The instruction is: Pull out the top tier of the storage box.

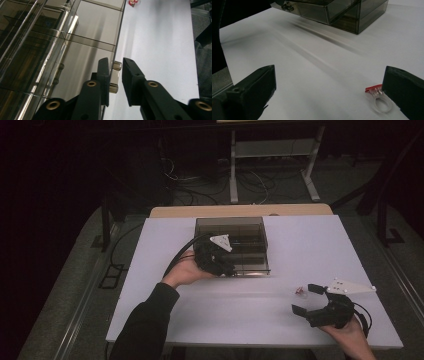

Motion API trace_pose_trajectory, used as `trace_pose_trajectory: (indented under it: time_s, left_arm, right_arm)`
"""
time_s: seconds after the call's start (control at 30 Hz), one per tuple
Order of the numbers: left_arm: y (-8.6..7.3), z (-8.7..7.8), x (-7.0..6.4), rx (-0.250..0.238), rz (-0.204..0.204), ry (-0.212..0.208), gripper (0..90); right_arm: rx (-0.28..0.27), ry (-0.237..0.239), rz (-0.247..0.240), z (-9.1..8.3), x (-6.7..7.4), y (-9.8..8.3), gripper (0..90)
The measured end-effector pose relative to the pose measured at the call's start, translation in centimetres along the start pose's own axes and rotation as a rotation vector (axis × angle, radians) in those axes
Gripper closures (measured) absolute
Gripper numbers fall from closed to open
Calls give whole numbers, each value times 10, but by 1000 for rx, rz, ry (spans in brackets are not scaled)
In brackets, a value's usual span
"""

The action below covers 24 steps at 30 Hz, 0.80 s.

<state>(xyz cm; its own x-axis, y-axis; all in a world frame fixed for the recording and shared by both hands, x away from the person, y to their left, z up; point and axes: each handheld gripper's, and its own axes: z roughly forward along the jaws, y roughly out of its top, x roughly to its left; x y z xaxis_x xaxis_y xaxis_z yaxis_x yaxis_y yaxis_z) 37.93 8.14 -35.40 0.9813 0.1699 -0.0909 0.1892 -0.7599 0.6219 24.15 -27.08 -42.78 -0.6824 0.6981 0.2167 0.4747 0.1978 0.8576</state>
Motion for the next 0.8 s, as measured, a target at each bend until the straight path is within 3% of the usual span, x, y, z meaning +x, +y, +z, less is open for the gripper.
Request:
trace_pose_trajectory:
  time_s: [0.57,0.8]
  left_arm:
    - [-7,-15,-8,-74,-34,23,585]
    - [-14,-21,-15,-103,-40,67,506]
  right_arm:
    - [0,0,-2,0,0,0,0]
    - [1,0,-2,0,1,0,0]
